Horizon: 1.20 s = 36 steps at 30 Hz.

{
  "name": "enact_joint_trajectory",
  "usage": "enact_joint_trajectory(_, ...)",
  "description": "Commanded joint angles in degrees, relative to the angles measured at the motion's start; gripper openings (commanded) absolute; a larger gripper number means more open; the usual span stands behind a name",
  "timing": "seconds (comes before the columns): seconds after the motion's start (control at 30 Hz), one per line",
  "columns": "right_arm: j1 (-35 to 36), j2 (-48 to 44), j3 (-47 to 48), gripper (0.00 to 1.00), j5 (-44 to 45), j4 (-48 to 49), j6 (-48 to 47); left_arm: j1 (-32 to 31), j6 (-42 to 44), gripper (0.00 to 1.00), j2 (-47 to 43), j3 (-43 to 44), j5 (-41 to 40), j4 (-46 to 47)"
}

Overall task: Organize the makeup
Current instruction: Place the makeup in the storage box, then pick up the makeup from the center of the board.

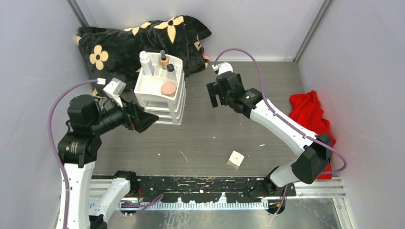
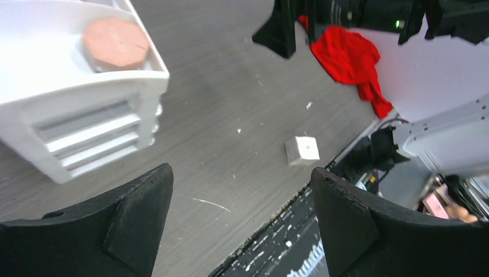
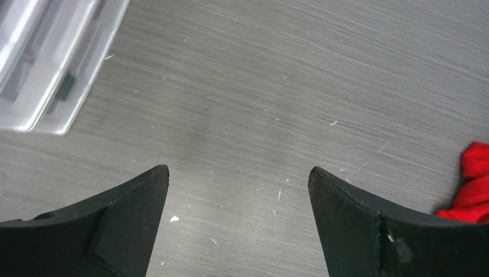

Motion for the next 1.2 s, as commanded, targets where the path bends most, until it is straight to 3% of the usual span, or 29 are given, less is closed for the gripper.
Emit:
enact_joint_trajectory(0.0, -2.57, -0.52, 4.25, 0.95, 0.09, 2.77, 1.27, -5.69, 0.59, 0.88, 6.35, 1.75, -3.71, 2.82)
enact_joint_trajectory(0.2, -7.24, 4.38, 9.06, 0.95, -2.33, 2.9, 1.22, -12.17, 5.31, 0.88, 25.04, 18.18, -8.78, 3.58)
enact_joint_trajectory(0.43, -16.36, 5.62, 9.08, 0.95, -5.21, 4.71, 2.78, -22.31, 14.2, 0.88, 50.36, 47.75, -19.8, -6.94)
enact_joint_trajectory(0.6, -22.19, 6.26, 7.99, 0.95, -7.89, 5.9, 3.63, -26.46, 17.85, 0.89, 59.74, 56.78, -24.1, -7.8)
enact_joint_trajectory(0.77, -24.04, 7.56, 7.09, 0.95, -9.51, 6.68, 3.94, -38.74, 30.05, 0.9, 61.38, 47.01, -35.87, -3.59)
enact_joint_trajectory(0.83, -24.37, 8.25, 6.93, 0.95, -9.9, 6.79, 4.11, -41.58, 31.5, 0.9, 60.61, 41.98, -36.6, -1.1)
enact_joint_trajectory(0.97, -24.45, 8.75, 6.52, 0.95, -10.34, 6.74, 4.29, -42.26, 24.27, 0.99, 54.18, 26.93, -27.04, 9.9)
enact_joint_trajectory(1.03, -24.59, 8.46, 5.76, 0.95, -10.32, 7.1, 4.29, -42.36, 18.98, 0.99, 49.55, 17.31, -23.04, 16.83)
enact_joint_trajectory(1.17, -24.57, 8.51, 4.98, 0.95, -10.31, 7.37, 4.31, -45.87, 13.07, 0.96, 42.48, 4.0, -25.52, 24.78)
